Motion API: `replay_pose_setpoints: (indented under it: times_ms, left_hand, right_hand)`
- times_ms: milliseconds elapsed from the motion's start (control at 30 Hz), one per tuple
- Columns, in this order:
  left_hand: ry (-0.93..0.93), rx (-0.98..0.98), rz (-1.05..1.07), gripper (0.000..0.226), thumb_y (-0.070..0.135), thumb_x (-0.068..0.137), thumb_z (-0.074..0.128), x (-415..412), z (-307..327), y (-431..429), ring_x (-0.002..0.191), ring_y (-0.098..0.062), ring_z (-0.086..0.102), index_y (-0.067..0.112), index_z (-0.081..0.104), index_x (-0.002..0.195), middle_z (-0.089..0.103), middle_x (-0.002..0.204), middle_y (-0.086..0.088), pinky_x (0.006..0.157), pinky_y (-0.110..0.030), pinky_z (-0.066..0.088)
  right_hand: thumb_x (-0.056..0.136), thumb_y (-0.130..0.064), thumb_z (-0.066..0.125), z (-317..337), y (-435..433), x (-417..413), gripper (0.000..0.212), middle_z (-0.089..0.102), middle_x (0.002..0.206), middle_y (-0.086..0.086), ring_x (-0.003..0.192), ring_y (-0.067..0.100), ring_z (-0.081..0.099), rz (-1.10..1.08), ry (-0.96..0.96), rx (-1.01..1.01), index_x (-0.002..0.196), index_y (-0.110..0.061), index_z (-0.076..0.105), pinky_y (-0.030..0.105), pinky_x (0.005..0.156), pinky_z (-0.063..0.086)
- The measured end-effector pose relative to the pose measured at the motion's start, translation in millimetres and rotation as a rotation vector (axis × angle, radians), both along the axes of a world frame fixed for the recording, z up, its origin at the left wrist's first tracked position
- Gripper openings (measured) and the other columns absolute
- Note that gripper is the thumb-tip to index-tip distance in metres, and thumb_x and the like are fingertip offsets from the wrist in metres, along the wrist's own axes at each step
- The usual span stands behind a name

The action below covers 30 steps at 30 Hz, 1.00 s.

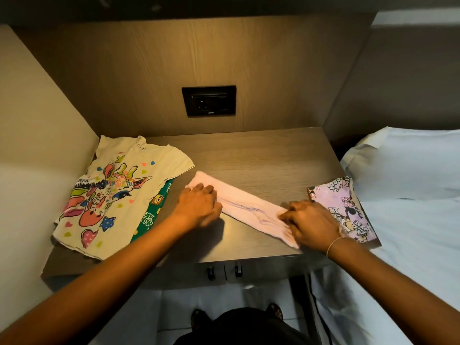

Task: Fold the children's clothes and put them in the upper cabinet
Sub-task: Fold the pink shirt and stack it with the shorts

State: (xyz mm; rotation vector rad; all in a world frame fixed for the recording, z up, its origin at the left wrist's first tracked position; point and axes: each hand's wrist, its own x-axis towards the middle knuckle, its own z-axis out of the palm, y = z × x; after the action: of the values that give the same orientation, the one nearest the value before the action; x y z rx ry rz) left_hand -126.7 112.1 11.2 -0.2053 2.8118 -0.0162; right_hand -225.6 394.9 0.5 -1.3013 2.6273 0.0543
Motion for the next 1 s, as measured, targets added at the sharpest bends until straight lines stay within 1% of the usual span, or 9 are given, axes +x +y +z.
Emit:
replay_pose_setpoints:
  times_ms: [100,233,367,467,567,667,733,833,1000]
  left_hand:
    - [-0.076,-0.056,-0.079,0.059,0.044,0.100,0.020,-49.5,5.5,-5.5,0.147,-0.031,0.018,0.011,0.038,0.145,0.030,0.157,-0.008,0.114,-0.052,0.025]
    - [-0.115,-0.027,-0.149,0.060,0.044,0.101,0.019,-103.0,-1.4,-10.8,0.150,-0.024,-0.007,0.019,0.015,0.154,0.006,0.164,-0.007,0.120,-0.050,-0.003]
    - [-0.088,-0.074,-0.234,0.055,0.049,0.099,0.018,-134.6,-11.7,-8.6,0.148,-0.027,-0.017,0.035,0.014,0.153,-0.006,0.164,-0.002,0.117,-0.053,-0.011]
    - [0.002,0.046,-0.237,0.051,0.047,0.100,0.021,-133.0,-13.4,-4.1,0.148,-0.027,-0.017,0.040,0.022,0.151,-0.006,0.164,-0.003,0.115,-0.055,-0.014]
    - [0.179,0.347,-0.152,0.061,0.044,0.089,0.037,-90.7,-8.1,-3.7,0.150,-0.025,-0.002,0.036,0.030,0.149,0.011,0.163,-0.003,0.118,-0.057,-0.003]
    - [0.225,0.519,-0.140,0.065,0.058,0.077,0.043,-17.6,-7.1,-4.6,0.145,-0.024,0.021,0.032,0.051,0.137,0.040,0.152,0.002,0.114,-0.057,0.017]
    - [0.194,0.513,-0.193,0.063,0.065,0.076,0.044,29.4,-14.7,-2.0,0.141,-0.022,0.028,0.033,0.058,0.129,0.048,0.145,0.005,0.111,-0.054,0.026]
    - [0.157,0.447,-0.267,0.056,0.067,0.077,0.055,71.6,-28.6,11.8,0.139,-0.018,0.030,0.038,0.061,0.124,0.049,0.144,0.010,0.106,-0.046,0.030]
    - [0.330,0.312,-0.277,0.038,0.056,0.078,0.066,92.0,-44.8,32.9,0.127,-0.024,0.048,0.035,0.069,0.109,0.061,0.131,0.005,0.094,-0.048,0.045]
  right_hand:
    - [0.090,-0.042,0.041,-3.0,7.2,26.9,0.041,0.056,0.134,-0.008,0.113,0.017,0.053,-0.080,-0.040,-0.071,0.125,-0.035,0.062,0.030,0.094,0.042]
    - [0.089,-0.045,0.040,-9.4,-1.7,65.1,0.047,0.057,0.117,-0.004,0.105,0.015,0.049,-0.154,-0.103,-0.183,0.130,-0.032,0.059,0.032,0.089,0.042]
    - [0.086,-0.041,0.044,-16.3,-21.2,92.7,0.050,0.055,0.117,-0.002,0.109,0.017,0.048,-0.138,-0.145,-0.273,0.133,-0.027,0.054,0.035,0.089,0.043]
    - [0.086,-0.040,0.046,-17.4,-26.9,93.5,0.052,0.053,0.118,-0.002,0.111,0.018,0.047,-0.088,-0.150,-0.287,0.135,-0.026,0.051,0.036,0.089,0.043]
    - [0.086,-0.047,0.049,-16.6,-17.3,87.2,0.051,0.056,0.119,-0.004,0.110,0.017,0.049,-0.059,-0.141,-0.340,0.133,-0.028,0.054,0.036,0.086,0.043]
    - [0.082,-0.059,0.054,-20.1,-2.8,83.0,0.059,0.055,0.126,-0.008,0.115,0.016,0.048,-0.017,-0.137,-0.350,0.134,-0.030,0.052,0.035,0.086,0.044]
    - [0.081,-0.059,0.059,-26.0,0.7,84.5,0.062,0.055,0.131,-0.006,0.119,0.018,0.048,0.053,-0.114,-0.313,0.135,-0.030,0.052,0.036,0.090,0.045]
    - [0.080,-0.042,0.068,-35.2,-1.0,86.3,0.051,0.060,0.127,-0.001,0.112,0.022,0.055,0.108,-0.037,-0.342,0.128,-0.026,0.059,0.039,0.085,0.049]
    - [0.074,-0.022,0.076,-44.9,-4.3,86.8,0.037,0.067,0.111,-0.002,0.100,0.024,0.059,0.092,0.012,-0.499,0.111,-0.024,0.070,0.037,0.077,0.049]
